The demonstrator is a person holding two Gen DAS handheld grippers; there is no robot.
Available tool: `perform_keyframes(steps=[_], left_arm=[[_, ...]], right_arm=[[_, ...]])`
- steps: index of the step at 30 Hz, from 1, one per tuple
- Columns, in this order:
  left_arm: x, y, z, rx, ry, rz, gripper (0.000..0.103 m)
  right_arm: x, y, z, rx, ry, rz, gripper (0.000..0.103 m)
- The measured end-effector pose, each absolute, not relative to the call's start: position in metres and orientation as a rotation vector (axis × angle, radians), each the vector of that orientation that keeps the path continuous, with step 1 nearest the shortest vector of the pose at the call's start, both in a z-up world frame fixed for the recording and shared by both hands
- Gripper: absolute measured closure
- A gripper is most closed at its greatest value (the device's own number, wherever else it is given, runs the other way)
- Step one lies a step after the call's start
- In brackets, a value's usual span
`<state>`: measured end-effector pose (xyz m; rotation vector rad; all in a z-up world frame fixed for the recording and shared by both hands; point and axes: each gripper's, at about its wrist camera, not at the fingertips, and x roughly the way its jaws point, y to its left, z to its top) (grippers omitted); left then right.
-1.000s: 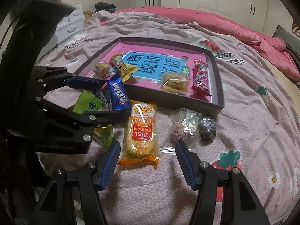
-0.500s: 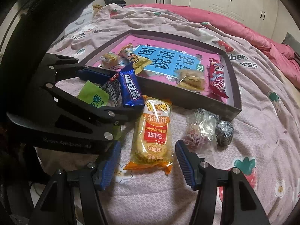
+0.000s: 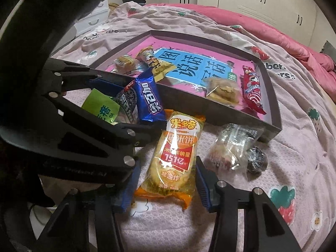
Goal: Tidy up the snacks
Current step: 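Grasp the blue biscuit pack with the left gripper while the right grasps the yellow rice-cracker bag, then lift the blue biscuit pack and yellow rice-cracker bag off the cover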
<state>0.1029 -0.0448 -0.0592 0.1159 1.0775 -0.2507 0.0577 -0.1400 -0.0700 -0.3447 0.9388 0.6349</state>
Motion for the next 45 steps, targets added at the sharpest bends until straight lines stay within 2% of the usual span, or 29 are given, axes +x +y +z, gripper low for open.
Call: perform_keyframes(steps=[6,11,22,45], left_arm=[[0.105,-0.039,-0.060,0.057,1.085,-0.268,0.030],[0.105,-0.034,-0.060,-0.002,1.085,-0.296,0.037],[0.099,-0.018,-0.046,-0.136,1.045,-0.344,0.046],[0.083,0.009,-0.016,-0.200,0.956,-0.310,0.047]], right_arm=[[0.065,-0.142,-0.074,-0.313,0.946,0.636,0.058],[0.068,-0.152,-0.070,-0.247,0.960,0.635,0.065],[0.066,-0.173,-0.053,-0.135,0.929,0.627,0.065],[0.063,-0.188,-0.031,-0.062,0.858,0.615,0.065]])
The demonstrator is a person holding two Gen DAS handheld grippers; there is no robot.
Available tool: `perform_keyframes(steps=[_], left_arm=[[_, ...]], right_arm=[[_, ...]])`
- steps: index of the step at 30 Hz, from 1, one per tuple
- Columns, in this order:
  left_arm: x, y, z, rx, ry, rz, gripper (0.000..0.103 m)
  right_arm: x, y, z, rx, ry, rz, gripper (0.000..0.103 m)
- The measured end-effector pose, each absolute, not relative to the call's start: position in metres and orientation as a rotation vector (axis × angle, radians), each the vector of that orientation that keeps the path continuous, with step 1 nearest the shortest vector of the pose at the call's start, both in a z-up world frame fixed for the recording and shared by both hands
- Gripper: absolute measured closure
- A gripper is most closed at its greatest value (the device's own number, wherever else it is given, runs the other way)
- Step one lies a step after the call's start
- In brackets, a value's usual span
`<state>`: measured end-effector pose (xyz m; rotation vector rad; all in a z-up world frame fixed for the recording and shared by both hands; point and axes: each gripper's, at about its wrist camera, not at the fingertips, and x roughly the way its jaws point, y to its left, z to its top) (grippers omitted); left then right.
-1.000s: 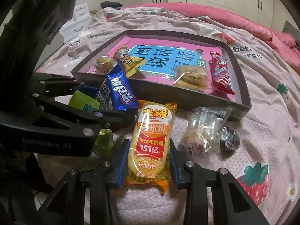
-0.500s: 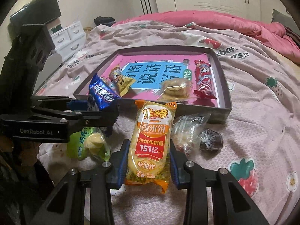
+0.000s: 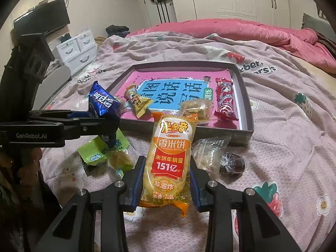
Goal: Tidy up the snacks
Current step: 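Lift the blue biscuit pack and yellow rice-cracker bag off the cover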
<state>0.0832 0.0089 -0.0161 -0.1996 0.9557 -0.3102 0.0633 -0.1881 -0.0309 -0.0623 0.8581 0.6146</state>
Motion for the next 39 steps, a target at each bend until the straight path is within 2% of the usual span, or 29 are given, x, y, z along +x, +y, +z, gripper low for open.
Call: perform_keyframes(steps=[28,39], left_arm=[[0.077,0.082,0.031,-0.322,0.779,-0.161,0.047],[0.082,0.088,0.036,-0.340,0.727,-0.104,0.047]], right_arm=[[0.067,-0.200,0.004,-0.011,0.738,0.563,0.065],[0.077,-0.202,0.016,0.000,0.678,0.529,0.065]])
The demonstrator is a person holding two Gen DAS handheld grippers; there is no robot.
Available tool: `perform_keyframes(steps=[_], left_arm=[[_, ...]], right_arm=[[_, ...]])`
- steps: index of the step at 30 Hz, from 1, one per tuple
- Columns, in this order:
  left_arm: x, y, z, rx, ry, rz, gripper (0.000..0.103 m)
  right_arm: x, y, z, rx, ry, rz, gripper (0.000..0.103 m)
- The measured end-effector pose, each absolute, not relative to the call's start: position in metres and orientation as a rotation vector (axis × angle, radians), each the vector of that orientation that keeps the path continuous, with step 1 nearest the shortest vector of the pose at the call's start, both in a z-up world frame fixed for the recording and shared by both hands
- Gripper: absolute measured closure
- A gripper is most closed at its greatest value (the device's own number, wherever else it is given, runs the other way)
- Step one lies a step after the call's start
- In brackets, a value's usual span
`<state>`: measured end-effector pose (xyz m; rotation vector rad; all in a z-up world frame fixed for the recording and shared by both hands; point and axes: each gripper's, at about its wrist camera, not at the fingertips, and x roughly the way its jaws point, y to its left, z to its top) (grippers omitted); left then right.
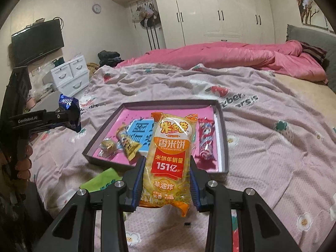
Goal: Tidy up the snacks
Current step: 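Lift the blue biscuit pack and yellow rice-cracker bag off the cover, then carry both held snacks over the pink book in the tray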
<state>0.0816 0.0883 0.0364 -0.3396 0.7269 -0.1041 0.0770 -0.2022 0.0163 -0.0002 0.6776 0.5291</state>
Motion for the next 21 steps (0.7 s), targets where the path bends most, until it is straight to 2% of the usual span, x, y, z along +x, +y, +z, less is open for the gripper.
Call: perform_keyframes(steps=[21], left_arm=[[0.113,0.045,0.015,-0.297,0.771,-0.132,0.047]], right_arm=[[0.107,-0.213,0.029,0.016,0.626,0.443,0.065]])
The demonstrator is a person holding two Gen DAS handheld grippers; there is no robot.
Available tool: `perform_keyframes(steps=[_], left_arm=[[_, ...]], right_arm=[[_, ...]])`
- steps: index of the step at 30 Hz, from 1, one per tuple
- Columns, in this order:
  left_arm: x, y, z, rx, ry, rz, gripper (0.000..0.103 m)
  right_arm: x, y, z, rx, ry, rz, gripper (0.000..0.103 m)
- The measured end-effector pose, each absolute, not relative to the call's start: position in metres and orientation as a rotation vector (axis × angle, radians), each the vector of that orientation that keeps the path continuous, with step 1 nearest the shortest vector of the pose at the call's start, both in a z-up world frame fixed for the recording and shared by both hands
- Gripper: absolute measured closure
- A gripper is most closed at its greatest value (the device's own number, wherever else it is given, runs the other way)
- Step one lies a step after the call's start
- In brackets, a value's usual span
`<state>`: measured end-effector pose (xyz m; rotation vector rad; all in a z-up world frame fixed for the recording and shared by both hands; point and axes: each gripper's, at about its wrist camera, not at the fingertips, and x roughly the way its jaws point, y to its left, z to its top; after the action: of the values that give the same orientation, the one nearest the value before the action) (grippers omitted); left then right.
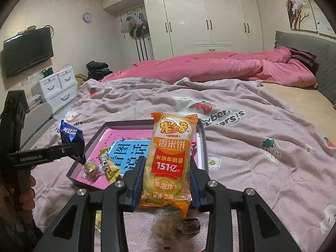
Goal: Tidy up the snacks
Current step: 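Carry both held snacks over the pink book in the tray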
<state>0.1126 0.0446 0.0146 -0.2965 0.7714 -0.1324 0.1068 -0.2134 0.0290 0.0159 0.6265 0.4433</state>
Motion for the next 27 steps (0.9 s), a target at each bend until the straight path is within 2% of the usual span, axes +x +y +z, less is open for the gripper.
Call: perform_keyframes(steps=[27], left_arm=[[0.132,0.028,-0.028,-0.226,0.860,-0.133,0.047]], right_arm=[[0.136,-0.206,0.011,-0.035,0.664,0.374,0.065]])
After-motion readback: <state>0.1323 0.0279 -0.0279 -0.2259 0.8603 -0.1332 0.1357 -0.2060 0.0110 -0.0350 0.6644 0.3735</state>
